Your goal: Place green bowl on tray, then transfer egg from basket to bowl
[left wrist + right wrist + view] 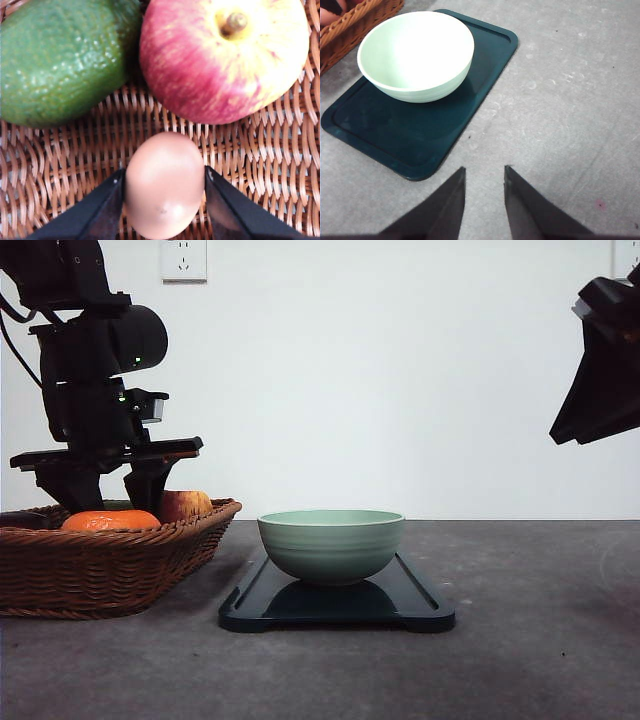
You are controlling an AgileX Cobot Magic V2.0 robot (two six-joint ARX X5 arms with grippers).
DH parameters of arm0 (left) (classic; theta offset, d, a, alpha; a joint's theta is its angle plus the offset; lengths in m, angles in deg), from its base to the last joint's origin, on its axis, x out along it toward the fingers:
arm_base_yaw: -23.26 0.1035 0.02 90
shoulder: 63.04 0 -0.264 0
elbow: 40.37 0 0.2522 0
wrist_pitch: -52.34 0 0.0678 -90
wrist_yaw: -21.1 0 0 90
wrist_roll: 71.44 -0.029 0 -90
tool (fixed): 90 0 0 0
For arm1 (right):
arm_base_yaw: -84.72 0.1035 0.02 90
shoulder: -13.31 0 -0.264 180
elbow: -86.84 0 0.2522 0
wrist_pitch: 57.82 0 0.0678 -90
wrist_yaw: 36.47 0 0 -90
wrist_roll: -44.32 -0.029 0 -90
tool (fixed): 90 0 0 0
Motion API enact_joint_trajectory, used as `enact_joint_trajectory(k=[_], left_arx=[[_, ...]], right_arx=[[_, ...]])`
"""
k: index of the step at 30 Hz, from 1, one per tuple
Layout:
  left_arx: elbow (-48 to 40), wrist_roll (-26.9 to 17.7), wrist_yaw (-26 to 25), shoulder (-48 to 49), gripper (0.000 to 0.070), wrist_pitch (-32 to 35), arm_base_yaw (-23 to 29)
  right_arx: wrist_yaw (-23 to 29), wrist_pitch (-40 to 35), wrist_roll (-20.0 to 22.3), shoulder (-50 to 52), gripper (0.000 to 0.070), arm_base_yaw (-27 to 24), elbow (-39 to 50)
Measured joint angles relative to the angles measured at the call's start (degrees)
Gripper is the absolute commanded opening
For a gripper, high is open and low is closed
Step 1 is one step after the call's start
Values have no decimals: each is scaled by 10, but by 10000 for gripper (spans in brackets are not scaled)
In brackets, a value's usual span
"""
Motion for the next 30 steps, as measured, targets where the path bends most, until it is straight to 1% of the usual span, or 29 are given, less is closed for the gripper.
enact_joint_trajectory(k=[13,23,26,30], left_arx=[[1,0,0,9,224,-22,0],[1,-3,-2,69,225,-23,0],[1,-6,-15,87,228,-23,-5],[1,-8,-55,111,228,-17,-22]], right_arx=[[0,0,0,0,149,0,0],[0,0,0,0,149,0,0],[0,0,0,0,149,0,0],[0,0,0,0,149,0,0]])
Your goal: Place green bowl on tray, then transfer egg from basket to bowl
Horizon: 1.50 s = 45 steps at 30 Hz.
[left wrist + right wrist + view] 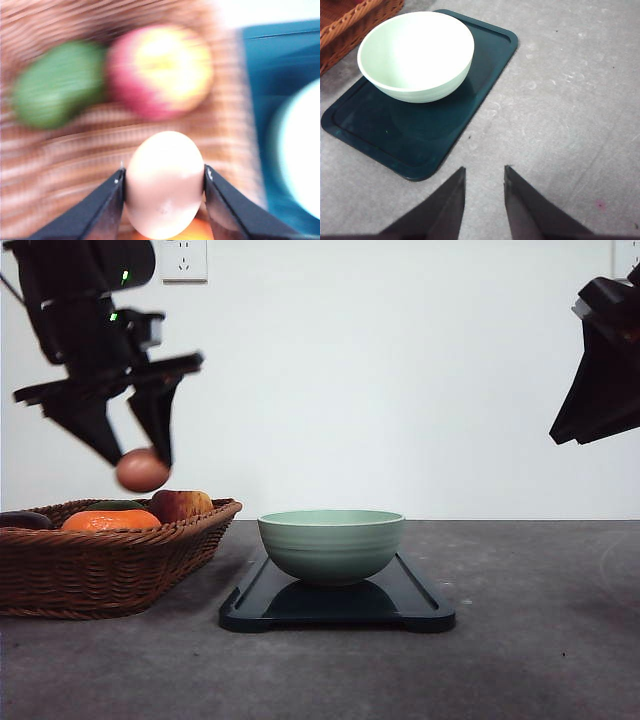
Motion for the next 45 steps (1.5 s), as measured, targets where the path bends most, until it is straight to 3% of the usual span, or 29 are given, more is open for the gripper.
enact_joint_trajectory(k=[8,17,22,45], left_arx=[[0,5,-49,6,230,42,-54],[0,6,-52,6,241,114,-133],[0,5,-25,0,242,149,-169],[0,-4,18,-146,241,224,-196]], right_arx=[[0,0,0,0,149,0,0],[0,0,0,0,149,0,0],[0,0,0,0,149,0,0],[0,0,0,0,149,0,0]])
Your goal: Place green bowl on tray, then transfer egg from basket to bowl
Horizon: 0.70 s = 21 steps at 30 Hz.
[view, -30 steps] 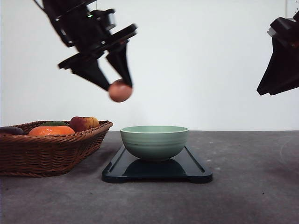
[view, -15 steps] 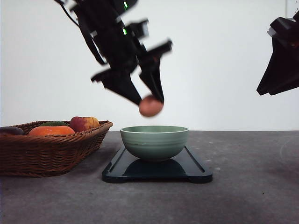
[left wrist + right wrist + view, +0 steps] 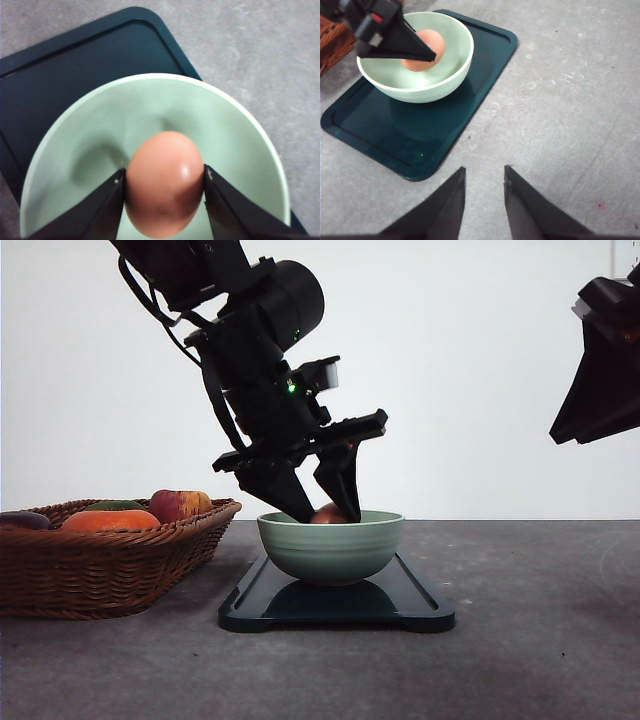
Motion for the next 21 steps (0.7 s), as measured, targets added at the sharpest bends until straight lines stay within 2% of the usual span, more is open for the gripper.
enact_joint_trajectory(k=[16,19,21], left_arx=[[0,-4,1,-23,248,11,0],[0,-4,1,-24,367,13,0],[0,-4,1,-24,419,13,0]], right_arx=[[0,0,0,0,149,0,0],[0,0,0,0,149,0,0],[0,0,0,0,149,0,0]])
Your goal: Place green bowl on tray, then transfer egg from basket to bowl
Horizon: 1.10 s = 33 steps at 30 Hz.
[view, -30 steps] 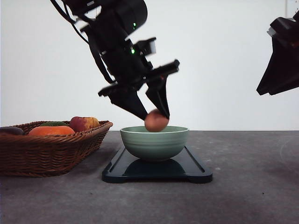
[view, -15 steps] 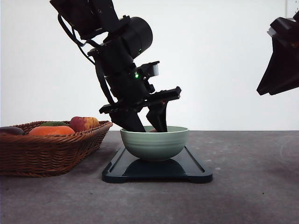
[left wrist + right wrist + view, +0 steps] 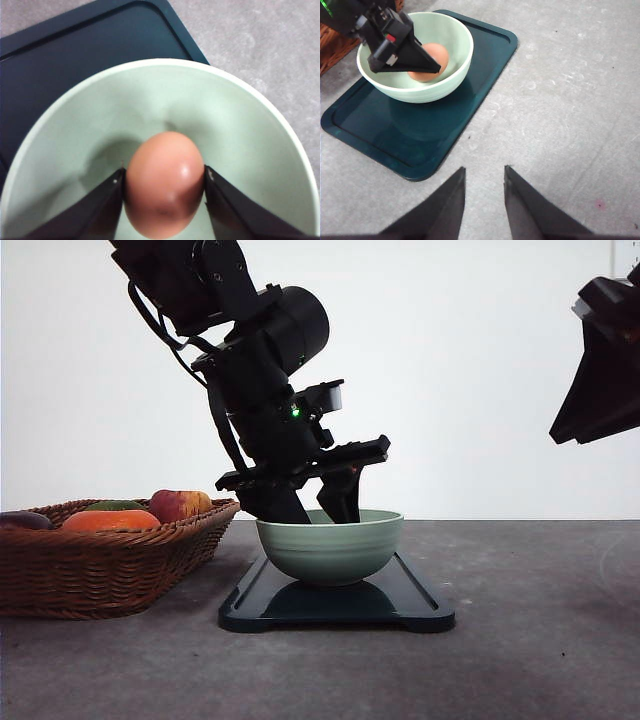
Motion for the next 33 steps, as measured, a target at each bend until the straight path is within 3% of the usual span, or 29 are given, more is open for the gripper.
enact_joint_trajectory(k=[6,17,22,27,33], left_arx=[[3,0,0,1,431,-19,0],[127,-3,0,73,425,-189,2],[131,-9,0,120,425,-264,10],[62,-16,6,185,425,-248,16],[-90,-17,12,323,425,-178,28]], right_arx=[[0,0,0,0,149,0,0],[0,0,0,0,149,0,0],[0,0,0,0,149,0,0],[-1,0,0,0,149,0,0],[-1,0,0,0,149,0,0]])
